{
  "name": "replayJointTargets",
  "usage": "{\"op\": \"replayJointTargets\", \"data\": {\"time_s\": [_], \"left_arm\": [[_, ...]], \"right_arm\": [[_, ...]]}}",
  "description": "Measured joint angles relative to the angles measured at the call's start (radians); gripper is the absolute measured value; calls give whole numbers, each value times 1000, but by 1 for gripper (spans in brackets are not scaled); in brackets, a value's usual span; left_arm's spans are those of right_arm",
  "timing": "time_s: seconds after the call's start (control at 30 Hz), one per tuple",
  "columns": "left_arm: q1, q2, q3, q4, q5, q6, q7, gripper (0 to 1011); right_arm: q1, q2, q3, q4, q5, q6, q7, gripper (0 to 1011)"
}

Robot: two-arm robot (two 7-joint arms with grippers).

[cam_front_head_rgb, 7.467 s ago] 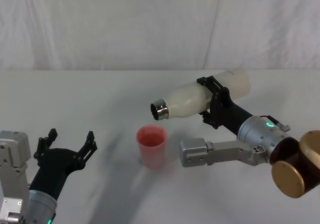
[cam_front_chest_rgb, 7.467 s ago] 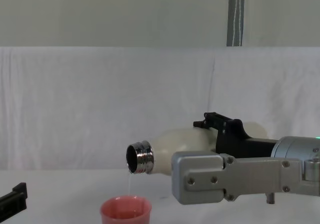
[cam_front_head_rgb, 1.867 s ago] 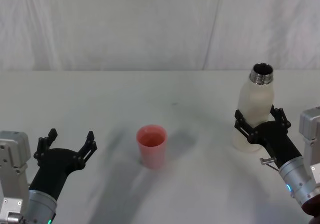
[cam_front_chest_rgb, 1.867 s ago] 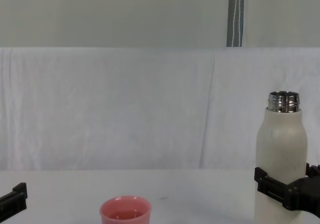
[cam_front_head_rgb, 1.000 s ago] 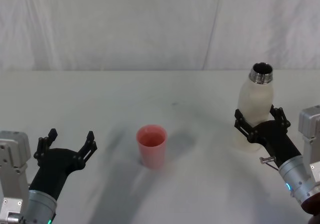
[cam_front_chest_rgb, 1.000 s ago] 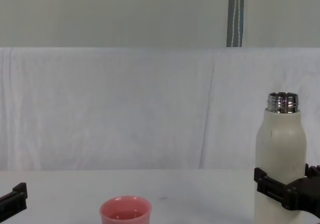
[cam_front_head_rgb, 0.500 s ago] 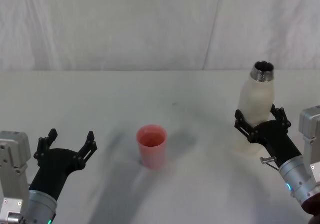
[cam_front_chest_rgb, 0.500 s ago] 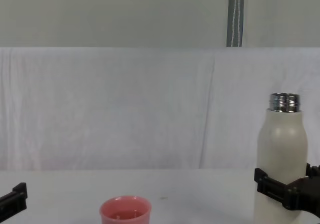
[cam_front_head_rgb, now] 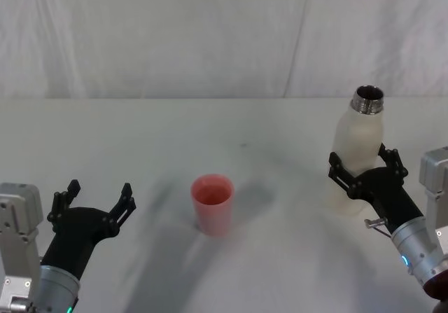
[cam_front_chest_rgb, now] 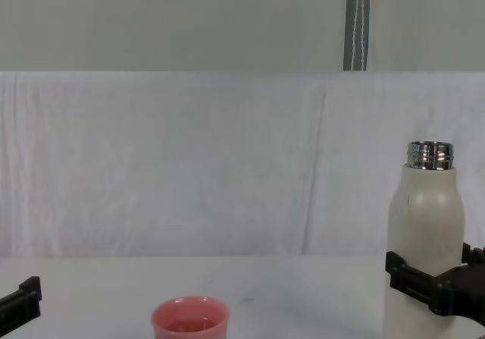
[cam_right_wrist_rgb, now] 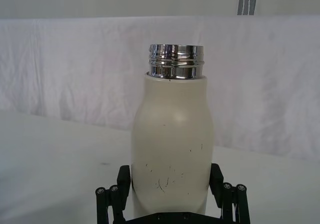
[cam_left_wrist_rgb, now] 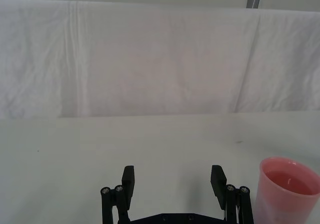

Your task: Grasp the thermos with one hand and pour water into the cup lid.

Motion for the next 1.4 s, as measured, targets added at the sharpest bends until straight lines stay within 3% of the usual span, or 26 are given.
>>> {"op": "replayJointTargets", "data": {"time_s": [1.4], "left_arm": [[0,0,0,0,0,0,0,1001]], "right_arm": [[-67,21,4,-83,-3,53,-16,1001]]}}
